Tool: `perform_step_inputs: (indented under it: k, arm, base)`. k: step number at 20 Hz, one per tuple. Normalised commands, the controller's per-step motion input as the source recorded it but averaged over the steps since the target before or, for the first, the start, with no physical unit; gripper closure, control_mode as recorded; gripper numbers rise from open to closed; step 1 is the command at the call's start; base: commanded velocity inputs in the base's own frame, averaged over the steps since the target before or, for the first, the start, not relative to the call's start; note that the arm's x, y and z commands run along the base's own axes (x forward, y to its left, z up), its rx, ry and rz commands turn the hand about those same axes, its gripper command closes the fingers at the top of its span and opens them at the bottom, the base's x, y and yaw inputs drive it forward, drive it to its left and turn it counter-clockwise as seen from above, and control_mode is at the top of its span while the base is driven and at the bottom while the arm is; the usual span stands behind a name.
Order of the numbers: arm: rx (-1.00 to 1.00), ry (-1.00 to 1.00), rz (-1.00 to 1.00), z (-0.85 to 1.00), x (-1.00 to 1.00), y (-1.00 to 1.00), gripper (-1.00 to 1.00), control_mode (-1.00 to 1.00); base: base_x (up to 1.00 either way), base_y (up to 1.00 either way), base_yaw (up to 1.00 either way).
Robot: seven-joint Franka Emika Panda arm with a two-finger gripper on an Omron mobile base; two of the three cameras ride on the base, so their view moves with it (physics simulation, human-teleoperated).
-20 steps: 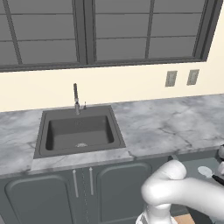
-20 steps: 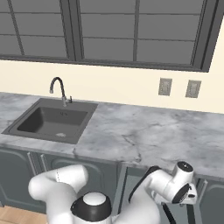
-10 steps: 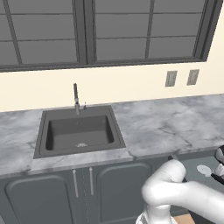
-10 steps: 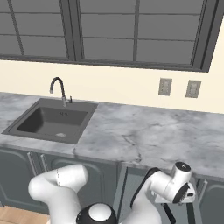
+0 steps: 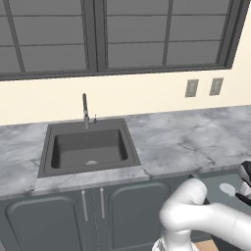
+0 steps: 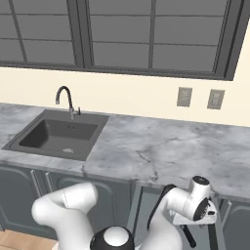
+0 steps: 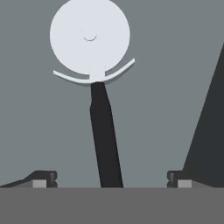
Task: Take the pizza cutter from the drawer on the right and place it on the dining counter for cutting.
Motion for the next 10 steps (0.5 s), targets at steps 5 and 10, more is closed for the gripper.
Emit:
perform_step_inputs:
  k: [5, 10]
  arm:
    - [0.0, 0.09, 0.0, -0.34, -0.02, 0.0, -1.0, -1.0]
    - [0.0, 0.03, 0.0, -0.07, -0.18, 0.0, -1.0, -1.0]
  base:
    - [0.0, 0.0, 0.0]
    - [0.0, 0.0, 0.0]
